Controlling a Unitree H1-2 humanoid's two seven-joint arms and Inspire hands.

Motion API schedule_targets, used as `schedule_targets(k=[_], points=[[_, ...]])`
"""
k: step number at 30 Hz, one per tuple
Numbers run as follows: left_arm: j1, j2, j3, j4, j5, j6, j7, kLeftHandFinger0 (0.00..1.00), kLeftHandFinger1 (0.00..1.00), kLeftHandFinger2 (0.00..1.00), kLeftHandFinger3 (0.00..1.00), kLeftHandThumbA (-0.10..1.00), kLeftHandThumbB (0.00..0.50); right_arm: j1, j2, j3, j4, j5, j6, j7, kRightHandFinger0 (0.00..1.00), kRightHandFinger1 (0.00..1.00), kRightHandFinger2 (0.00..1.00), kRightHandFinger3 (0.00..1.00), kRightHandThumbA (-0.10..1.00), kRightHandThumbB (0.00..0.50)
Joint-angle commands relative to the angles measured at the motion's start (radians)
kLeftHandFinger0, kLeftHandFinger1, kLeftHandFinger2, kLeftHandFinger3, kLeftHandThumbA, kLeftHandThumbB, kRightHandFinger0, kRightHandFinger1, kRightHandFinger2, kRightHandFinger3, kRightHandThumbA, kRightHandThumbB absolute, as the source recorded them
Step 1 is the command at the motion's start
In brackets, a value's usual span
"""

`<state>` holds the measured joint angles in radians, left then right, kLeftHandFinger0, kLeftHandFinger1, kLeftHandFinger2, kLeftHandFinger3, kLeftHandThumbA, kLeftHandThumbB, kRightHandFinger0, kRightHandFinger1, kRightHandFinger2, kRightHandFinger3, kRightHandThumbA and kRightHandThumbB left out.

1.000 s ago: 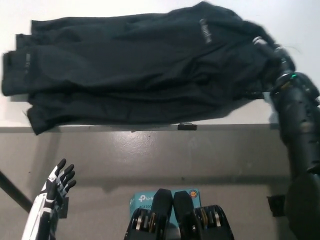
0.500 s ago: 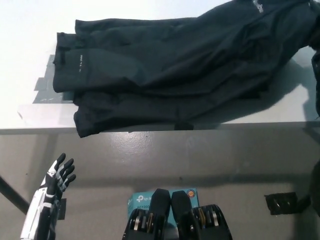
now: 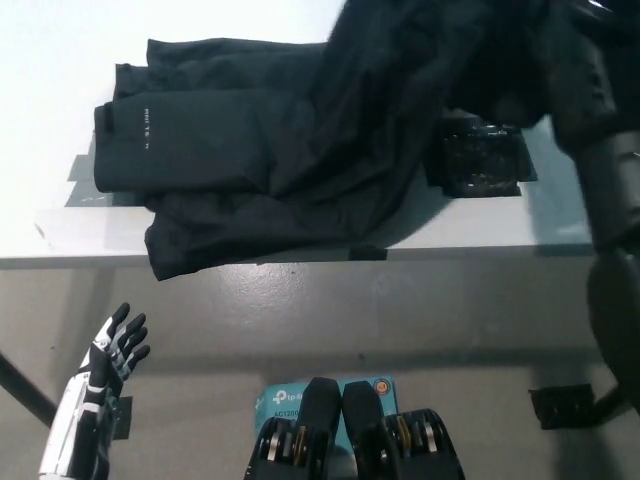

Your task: The robot grabs the right edges of the black jacket on the table, and folds it in half

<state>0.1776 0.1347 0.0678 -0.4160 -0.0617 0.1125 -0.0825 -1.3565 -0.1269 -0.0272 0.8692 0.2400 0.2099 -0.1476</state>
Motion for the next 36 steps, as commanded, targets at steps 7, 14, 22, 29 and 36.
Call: schedule_targets(k=[7, 14, 22, 29, 36], points=[[-0.014, 0.021, -0.008, -0.043, 0.02, -0.009, -0.01, 1.0, 1.0, 1.0, 1.0, 0.99, 0.0, -0.274, 0.161, 0.253, 0.072, -0.219, -0.148, 0.116, 0.0, 0.23, 0.53, 0.57, -0.1, 0.218], [-0.029, 0.032, -0.015, -0.065, 0.043, 0.023, -0.011, 1.0, 1.0, 1.0, 1.0, 0.99, 0.0, -0.271, 0.271, 0.362, 0.259, -0.29, -0.313, 0.142, 0.0, 0.35, 0.7, 0.53, -0.1, 0.222], [-0.056, 0.053, -0.018, -0.109, 0.034, 0.093, -0.019, 1.0, 1.0, 1.0, 1.0, 0.9, 0.0, -0.129, 0.331, 0.45, 0.363, -0.373, -0.318, 0.103, 0.0, 0.39, 0.69, 0.59, -0.1, 0.19], [-0.06, 0.061, -0.024, -0.119, 0.033, 0.099, -0.025, 1.0, 1.0, 1.0, 1.0, 0.87, 0.0, -0.066, 0.336, 0.43, 0.432, -0.391, -0.355, 0.088, 0.0, 0.33, 0.71, 0.63, -0.1, 0.168], [-0.058, 0.057, -0.043, -0.138, 0.055, 0.098, -0.026, 1.0, 1.0, 1.0, 1.0, 0.86, 0.0, 0.032, 0.35, 0.488, 0.521, -0.467, -0.31, 0.134, 0.02, 0.4, 0.77, 0.73, -0.1, 0.171]])
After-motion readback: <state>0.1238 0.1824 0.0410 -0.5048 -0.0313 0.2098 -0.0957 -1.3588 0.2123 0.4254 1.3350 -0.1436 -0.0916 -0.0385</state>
